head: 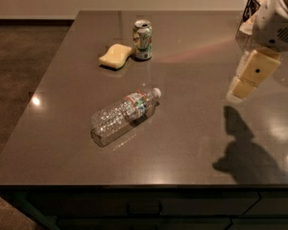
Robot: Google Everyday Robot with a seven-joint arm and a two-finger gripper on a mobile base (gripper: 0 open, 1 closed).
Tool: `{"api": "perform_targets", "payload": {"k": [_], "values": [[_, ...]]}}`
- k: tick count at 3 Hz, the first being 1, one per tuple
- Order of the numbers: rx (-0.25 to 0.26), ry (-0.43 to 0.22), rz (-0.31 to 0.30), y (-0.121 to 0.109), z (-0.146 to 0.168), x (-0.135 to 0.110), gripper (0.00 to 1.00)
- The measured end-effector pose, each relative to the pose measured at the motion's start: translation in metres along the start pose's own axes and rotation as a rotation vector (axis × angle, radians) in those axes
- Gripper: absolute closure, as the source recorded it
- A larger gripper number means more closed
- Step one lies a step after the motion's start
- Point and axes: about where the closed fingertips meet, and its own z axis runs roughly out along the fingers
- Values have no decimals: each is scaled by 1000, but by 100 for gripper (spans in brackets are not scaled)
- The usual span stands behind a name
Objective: Move 7up can near water bottle
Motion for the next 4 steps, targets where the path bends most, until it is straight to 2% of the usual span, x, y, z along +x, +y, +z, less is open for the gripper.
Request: {"api": "perform_targets", "payload": {"k": [2,4], "values": [[83,-116,165,-92,59,-41,0],[115,-230,295,-164,119,-92,0]]}}
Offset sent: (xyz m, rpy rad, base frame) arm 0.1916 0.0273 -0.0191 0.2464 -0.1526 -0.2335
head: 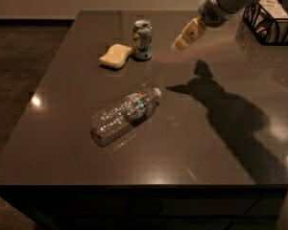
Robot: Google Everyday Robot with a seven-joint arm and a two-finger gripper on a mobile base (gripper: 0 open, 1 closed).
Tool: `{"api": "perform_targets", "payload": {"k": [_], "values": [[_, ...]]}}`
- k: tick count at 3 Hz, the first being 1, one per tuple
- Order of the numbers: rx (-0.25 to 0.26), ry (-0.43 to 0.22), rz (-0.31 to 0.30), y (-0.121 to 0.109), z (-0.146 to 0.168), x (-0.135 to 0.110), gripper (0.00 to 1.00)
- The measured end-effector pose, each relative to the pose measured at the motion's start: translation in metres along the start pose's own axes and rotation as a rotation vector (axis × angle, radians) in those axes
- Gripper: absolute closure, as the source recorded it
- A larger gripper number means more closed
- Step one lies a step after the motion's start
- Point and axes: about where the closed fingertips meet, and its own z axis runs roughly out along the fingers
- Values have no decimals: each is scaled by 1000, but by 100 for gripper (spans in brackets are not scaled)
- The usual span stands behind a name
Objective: Move 7up can near water bottle
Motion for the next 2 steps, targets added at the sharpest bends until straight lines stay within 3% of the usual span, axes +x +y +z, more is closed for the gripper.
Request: {"api": "perform_targets", "payload": {"k": [2], "values": [[-6,-81,90,-26,76,-47,0]]}}
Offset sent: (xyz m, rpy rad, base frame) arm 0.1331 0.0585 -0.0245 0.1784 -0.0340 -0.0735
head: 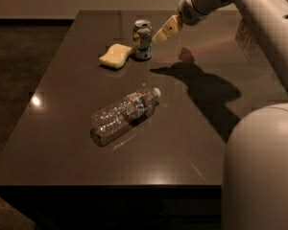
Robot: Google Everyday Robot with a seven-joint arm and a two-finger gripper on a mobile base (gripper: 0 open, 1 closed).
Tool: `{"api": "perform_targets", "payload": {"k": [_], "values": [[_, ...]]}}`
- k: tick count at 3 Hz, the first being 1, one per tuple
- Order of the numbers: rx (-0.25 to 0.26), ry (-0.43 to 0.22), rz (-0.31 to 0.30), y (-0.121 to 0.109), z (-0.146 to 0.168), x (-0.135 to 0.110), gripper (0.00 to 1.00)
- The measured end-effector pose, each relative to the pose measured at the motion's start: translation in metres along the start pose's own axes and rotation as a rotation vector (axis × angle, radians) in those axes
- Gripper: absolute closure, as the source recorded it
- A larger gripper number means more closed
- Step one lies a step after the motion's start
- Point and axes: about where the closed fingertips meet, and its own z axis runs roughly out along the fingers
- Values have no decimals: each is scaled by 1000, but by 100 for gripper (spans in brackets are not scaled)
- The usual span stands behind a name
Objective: Move 7up can near water bottle
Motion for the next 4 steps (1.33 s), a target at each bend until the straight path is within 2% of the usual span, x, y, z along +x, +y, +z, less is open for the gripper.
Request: {"api": "perform_targets", "payload": {"k": [1,3,4], "values": [[-24,-26,18,-1,24,-13,0],[-180,-72,-25,45,60,-36,0],[-229,-86,-50,62,69,-48,18]]}}
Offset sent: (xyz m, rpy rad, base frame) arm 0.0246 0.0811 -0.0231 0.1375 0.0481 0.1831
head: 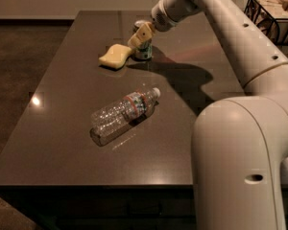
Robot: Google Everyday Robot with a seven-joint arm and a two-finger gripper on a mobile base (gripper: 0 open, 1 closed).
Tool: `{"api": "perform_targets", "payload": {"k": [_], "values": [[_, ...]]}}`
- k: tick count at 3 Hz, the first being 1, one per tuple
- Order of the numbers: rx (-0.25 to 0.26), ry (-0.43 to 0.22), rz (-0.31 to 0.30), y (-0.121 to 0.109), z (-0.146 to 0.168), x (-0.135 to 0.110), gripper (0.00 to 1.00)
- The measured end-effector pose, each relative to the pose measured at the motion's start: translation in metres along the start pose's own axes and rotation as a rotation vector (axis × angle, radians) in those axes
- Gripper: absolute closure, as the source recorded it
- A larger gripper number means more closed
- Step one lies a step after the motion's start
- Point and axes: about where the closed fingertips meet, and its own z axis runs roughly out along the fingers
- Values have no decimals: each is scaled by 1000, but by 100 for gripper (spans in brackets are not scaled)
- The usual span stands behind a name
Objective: Move 7up can near water bottle
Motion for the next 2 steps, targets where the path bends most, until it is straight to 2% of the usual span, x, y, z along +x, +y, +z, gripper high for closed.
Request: {"api": "perform_targets", "payload": {"k": [1,2], "values": [[-20,-17,-14,6,0,-8,41],[-43,-56,-38,15,-18,-12,72]]}}
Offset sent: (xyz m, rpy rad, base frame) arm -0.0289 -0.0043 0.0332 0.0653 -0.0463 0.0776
